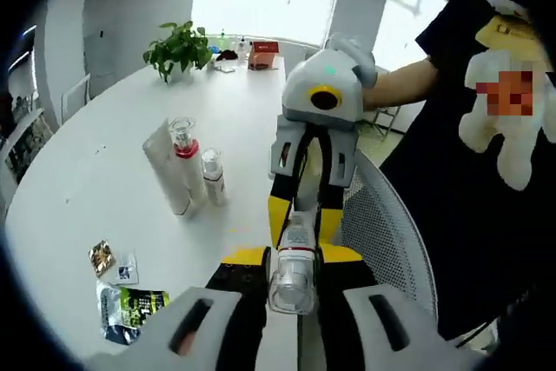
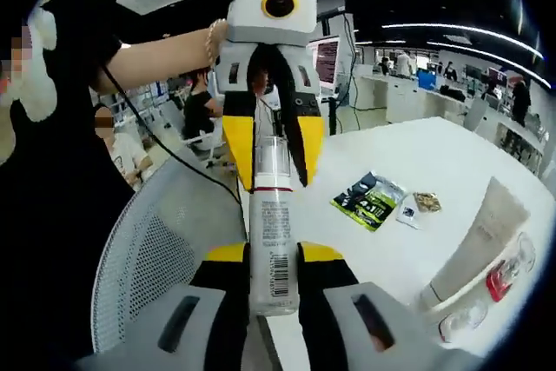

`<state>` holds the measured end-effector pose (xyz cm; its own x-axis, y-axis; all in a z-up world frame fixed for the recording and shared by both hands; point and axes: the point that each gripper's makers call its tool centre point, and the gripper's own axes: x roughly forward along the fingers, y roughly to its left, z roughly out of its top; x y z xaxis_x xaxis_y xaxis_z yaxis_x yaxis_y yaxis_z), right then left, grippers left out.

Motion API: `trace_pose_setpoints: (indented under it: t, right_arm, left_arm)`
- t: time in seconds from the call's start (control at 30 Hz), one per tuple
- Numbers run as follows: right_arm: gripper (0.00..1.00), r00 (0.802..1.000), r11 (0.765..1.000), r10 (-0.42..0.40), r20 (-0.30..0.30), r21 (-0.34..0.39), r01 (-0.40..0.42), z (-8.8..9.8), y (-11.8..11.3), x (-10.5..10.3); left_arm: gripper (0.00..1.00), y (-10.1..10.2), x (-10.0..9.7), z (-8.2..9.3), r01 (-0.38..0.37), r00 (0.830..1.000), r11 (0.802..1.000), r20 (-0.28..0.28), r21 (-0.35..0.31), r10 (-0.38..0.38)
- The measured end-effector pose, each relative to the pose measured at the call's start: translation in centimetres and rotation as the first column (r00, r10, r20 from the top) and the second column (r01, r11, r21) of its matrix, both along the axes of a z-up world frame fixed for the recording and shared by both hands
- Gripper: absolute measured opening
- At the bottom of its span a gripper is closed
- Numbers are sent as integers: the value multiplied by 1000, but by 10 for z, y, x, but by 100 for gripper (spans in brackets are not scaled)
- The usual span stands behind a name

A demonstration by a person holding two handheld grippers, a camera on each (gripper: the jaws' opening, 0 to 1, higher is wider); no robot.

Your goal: Arrange the skincare products in the storage area until every visible bottle or jar stands upright without overlapping.

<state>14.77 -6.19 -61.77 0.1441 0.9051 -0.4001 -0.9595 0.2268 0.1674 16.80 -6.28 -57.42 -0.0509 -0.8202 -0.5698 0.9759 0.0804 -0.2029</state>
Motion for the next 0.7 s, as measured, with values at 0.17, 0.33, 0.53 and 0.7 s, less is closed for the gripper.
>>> trace_pose_setpoints:
  t: [0.17, 0.33, 0.53, 0.7]
  right_arm:
    - [19, 989, 980, -107, -104, 156, 123, 15, -6, 7]
    - [19, 963, 928, -190, -193, 284, 241, 29, -18, 18]
    - [19, 937, 871, -226, -265, 377, 316, 39, -24, 24]
    - [20, 927, 840, -222, -302, 423, 339, 44, -21, 24]
  left_arm:
    - [27, -6, 18, 17, -148, 988, 975, -60, -168, 139]
    - [31, -6, 29, 34, -276, 959, 907, -151, -318, 239]
    - [28, -12, 27, 36, -317, 946, 875, -193, -365, 262]
    - [28, -25, 21, 42, -334, 937, 842, -243, -423, 250]
